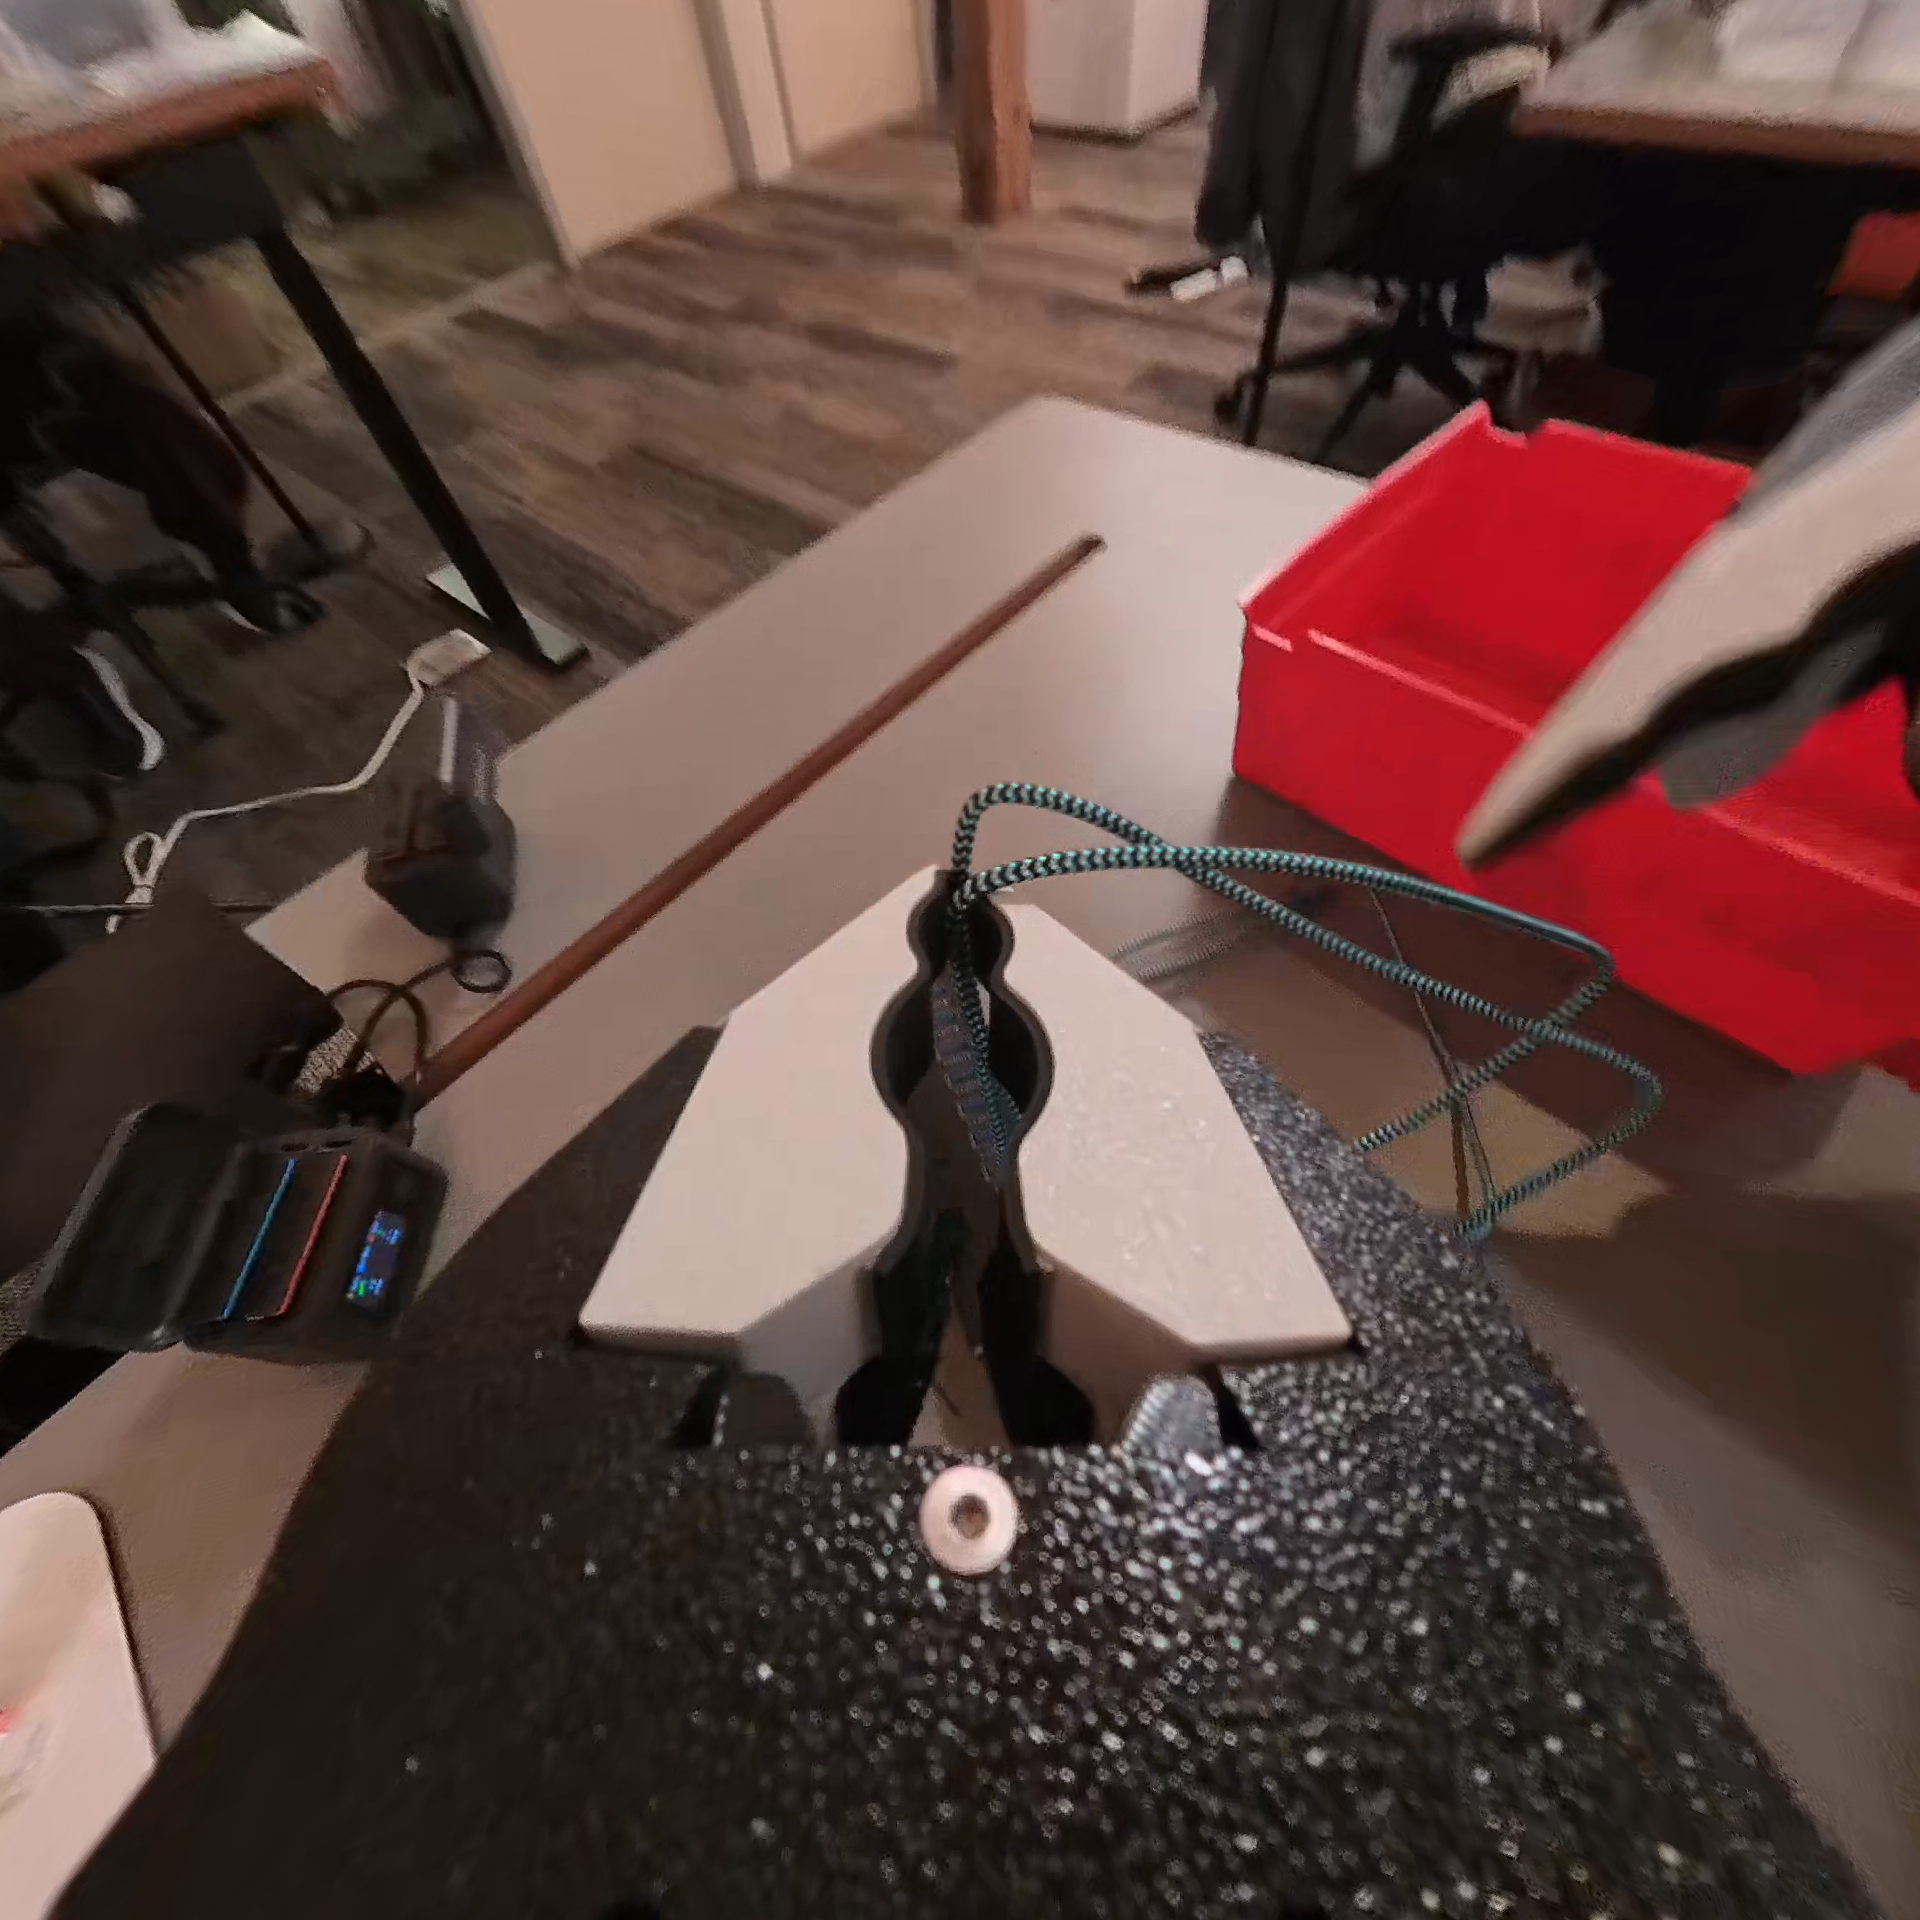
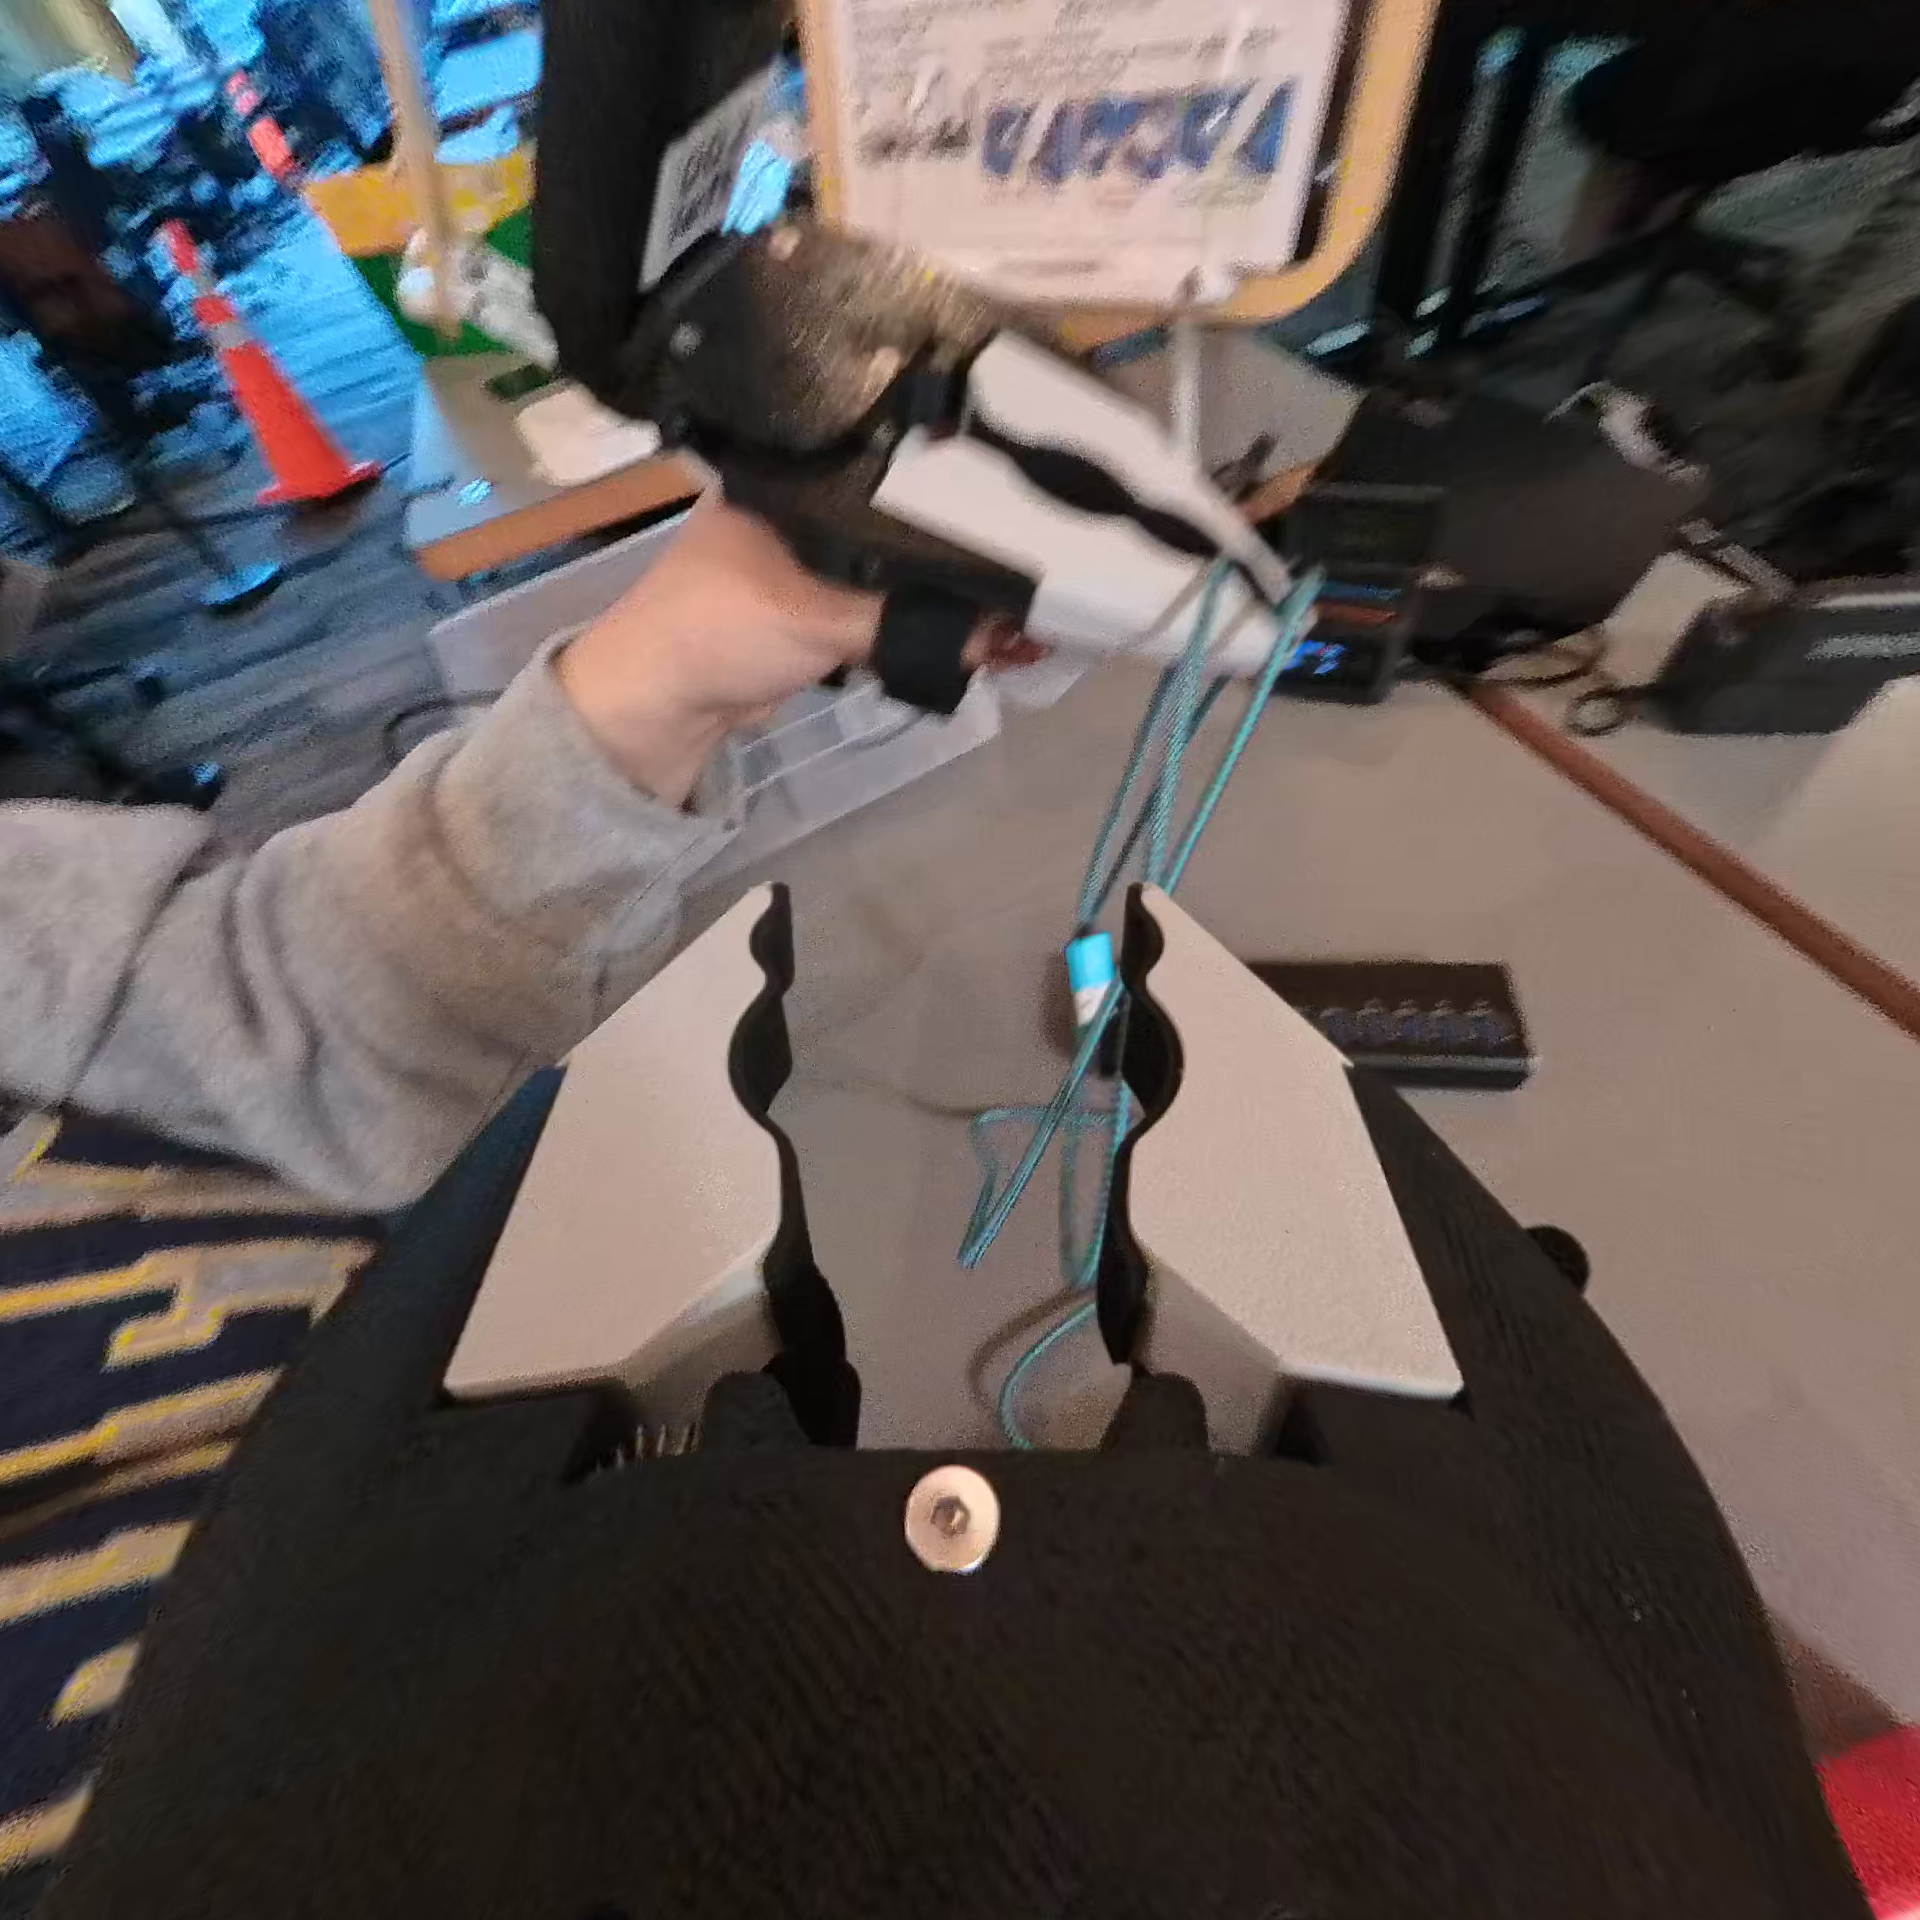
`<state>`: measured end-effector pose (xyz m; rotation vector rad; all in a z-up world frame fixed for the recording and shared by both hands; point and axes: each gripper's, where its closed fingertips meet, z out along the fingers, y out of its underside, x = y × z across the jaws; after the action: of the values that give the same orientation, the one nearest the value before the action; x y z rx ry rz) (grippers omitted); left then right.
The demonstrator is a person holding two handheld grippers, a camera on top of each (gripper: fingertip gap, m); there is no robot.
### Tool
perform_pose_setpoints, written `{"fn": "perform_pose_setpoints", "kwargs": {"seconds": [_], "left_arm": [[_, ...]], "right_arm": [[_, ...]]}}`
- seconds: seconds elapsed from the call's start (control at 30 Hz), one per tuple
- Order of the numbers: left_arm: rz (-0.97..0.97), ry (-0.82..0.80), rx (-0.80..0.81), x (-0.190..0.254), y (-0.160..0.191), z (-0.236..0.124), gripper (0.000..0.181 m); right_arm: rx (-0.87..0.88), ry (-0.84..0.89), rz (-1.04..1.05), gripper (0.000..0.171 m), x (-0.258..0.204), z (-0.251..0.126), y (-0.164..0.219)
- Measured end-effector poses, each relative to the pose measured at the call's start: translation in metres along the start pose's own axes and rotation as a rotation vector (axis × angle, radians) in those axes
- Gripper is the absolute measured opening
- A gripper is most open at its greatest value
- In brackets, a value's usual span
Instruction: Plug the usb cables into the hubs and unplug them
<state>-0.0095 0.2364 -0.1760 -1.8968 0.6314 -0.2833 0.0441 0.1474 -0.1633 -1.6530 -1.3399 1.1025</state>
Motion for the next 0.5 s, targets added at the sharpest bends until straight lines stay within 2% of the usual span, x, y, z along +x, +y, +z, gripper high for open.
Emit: {"fn": "perform_pose_setpoints", "kwargs": {"seconds": [0.03, 0.1, 0.17, 0.33, 0.4, 0.47, 0.5], "left_arm": [[0.029, 0.028, -0.035, 0.005, 0.004, 0.002, 0.001], [0.106, 0.112, -0.085, 0.021, 0.01, 0.004, 0.001], [0.184, 0.226, -0.107, 0.043, 0.016, 0.003, 0.001], [0.239, 0.442, -0.058, 0.082, 0.018, -0.001, 0.001], [0.249, 0.454, -0.08, 0.084, 0.027, 0.002, 0.001], [0.221, 0.432, -0.084, 0.082, 0.032, 0.006, 0.002], [0.192, 0.42, -0.082, 0.08, 0.034, 0.007, 0.009]], "right_arm": [[0.047, 0.043, 0.005, 0.062, 0.007, 0.0, -0.009], [0.146, 0.092, 0.017, 0.058, 0.018, -0.007, -0.024], [0.137, 0.108, 0.012, 0.058, 0.024, -0.01, -0.021], [-0.157, 0.07, 0.02, 0.053, 0.03, 0.01, 0.035], [-0.179, -0.026, 0.035, 0.014, 0.021, 0.015, 0.041], [-0.189, -0.03, 0.055, 0.009, 0.026, 0.019, 0.046], [-0.189, -0.029, 0.065, 0.006, 0.03, 0.02, 0.048]]}}
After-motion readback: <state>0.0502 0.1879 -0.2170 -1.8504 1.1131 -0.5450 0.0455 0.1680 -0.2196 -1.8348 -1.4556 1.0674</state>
